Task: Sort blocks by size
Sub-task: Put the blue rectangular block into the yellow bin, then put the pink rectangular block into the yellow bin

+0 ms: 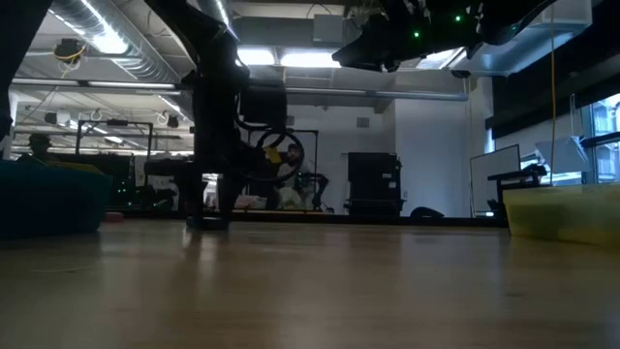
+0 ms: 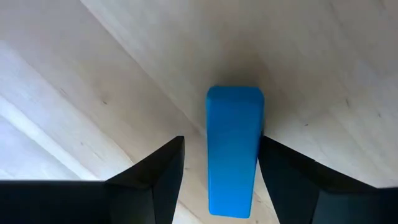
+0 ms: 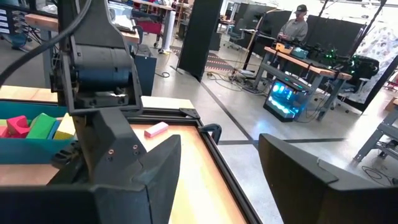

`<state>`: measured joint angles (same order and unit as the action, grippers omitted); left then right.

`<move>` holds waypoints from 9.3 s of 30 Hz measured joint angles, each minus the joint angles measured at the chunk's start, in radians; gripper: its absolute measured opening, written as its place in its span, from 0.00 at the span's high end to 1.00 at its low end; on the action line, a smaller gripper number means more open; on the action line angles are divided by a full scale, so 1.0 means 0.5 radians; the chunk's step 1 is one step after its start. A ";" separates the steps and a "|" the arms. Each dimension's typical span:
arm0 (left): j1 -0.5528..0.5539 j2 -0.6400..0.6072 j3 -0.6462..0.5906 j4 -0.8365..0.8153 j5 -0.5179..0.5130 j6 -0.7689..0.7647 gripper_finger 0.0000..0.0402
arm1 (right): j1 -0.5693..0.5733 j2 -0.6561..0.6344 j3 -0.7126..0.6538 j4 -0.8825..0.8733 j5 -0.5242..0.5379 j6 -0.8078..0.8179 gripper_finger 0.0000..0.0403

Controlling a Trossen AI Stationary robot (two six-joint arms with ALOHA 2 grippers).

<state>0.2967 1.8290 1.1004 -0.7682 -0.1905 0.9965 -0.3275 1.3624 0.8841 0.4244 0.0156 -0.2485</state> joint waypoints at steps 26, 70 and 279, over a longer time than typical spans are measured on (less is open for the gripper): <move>0.122 0.000 0.000 0.011 0.183 -1.213 0.72 | 0.000 0.001 -0.001 -0.001 0.000 0.001 0.46; -0.162 -1.519 -0.597 0.893 0.158 -1.721 0.76 | 0.001 0.115 -0.002 0.267 -0.587 0.011 0.46; 1.115 -0.009 -0.213 -0.613 -0.731 -2.187 0.99 | 0.183 0.104 0.240 -0.433 0.577 -0.089 0.30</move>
<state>0.8539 1.8245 0.9939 -1.0745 -0.5559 -0.0971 -0.2359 1.4143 1.0039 0.2081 0.3042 -0.2928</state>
